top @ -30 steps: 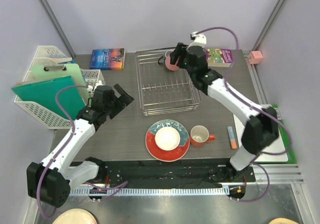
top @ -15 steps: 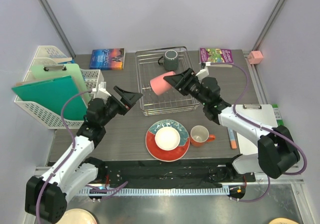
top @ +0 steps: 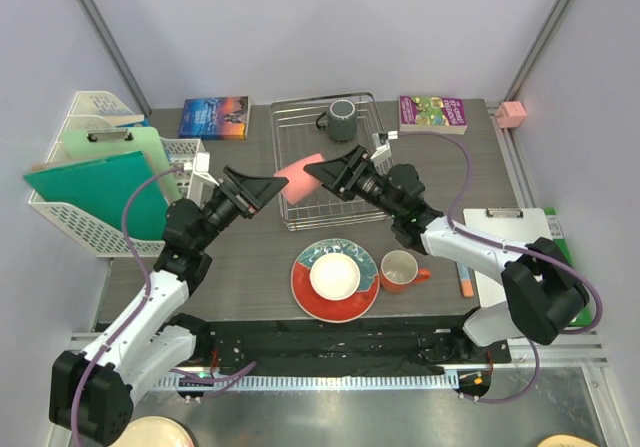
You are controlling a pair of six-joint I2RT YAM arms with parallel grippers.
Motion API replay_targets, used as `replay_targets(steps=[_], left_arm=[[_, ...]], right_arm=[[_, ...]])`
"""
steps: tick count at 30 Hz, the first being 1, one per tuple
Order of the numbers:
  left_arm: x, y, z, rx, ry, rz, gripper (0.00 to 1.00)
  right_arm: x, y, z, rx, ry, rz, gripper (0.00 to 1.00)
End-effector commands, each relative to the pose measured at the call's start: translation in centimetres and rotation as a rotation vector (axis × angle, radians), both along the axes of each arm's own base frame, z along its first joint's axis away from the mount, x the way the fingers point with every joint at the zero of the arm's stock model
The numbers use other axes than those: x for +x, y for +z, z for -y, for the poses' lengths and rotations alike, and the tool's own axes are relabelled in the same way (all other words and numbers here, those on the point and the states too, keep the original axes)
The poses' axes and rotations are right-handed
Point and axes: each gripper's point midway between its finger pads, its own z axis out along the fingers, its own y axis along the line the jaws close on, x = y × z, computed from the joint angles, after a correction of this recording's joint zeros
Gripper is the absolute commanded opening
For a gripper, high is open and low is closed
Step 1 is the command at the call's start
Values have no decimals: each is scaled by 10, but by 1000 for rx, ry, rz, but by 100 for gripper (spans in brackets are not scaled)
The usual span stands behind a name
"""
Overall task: Unload the mixed dishes from the dish rack
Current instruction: Pick up the cup from the dish rack, then place the cup at the center of the board.
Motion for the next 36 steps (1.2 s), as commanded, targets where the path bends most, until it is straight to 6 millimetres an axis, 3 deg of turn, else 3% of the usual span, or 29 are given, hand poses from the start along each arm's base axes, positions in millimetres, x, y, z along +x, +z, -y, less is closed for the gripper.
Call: replay_targets(steps=[1, 8, 14, 19, 20, 22, 23, 24, 26, 28, 29, 30, 31, 32, 33, 34, 35, 36], left_arm=[[-8, 32, -1, -36, -5, 125, 100], [-10, 35, 3, -51, -28, 143, 87], [-8, 26, 8, -58, -56, 126, 51], [-2, 10, 9, -15, -49, 80, 29], [-2, 9, 9, -11, -48, 78, 15], [0, 3, 8, 18, -37, 51, 1], [0, 3, 7, 33, -30, 44, 0], [1, -2, 6, 67, -23, 3, 0], [4, -6, -2, 160, 22, -40, 0], [9, -10, -15, 245, 104, -74, 0], [10, 3, -22, 310, 134, -27, 0], [7, -17, -32, 393, 159, -112, 0], [8, -20, -40, 450, 188, -125, 0], [13, -10, -55, 515, 264, -105, 0], [9, -28, -66, 599, 280, -179, 0], [6, -31, -73, 644, 296, -207, 0], [12, -21, -95, 714, 403, -216, 0], [1, -39, -108, 798, 408, -307, 0]], right_arm=[[-4, 31, -11, 64, 26, 79, 1], [-5, 22, -18, 49, 38, 64, 1], [-9, 17, -24, 41, 55, 60, 1], [-12, 12, -30, 23, 76, 51, 1], [-13, 12, -31, 23, 77, 52, 1], [-14, 11, -30, 15, 73, 58, 1], [-14, 13, -29, 5, 70, 69, 5], [-12, 9, -29, -30, 66, 53, 41], [-3, 1, -20, -168, 0, 26, 79], [5, -5, -5, -322, -80, 59, 89], [13, -7, 17, -418, -190, 33, 93], [16, -5, 30, -468, -251, 38, 96], [17, -3, 42, -509, -297, 46, 98], [18, 0, 67, -583, -386, 60, 99], [17, 4, 79, -605, -425, 67, 100], [16, 5, 88, -632, -452, 76, 100], [12, 3, 101, -680, -478, 76, 100], [9, 11, 115, -686, -535, 79, 100]])
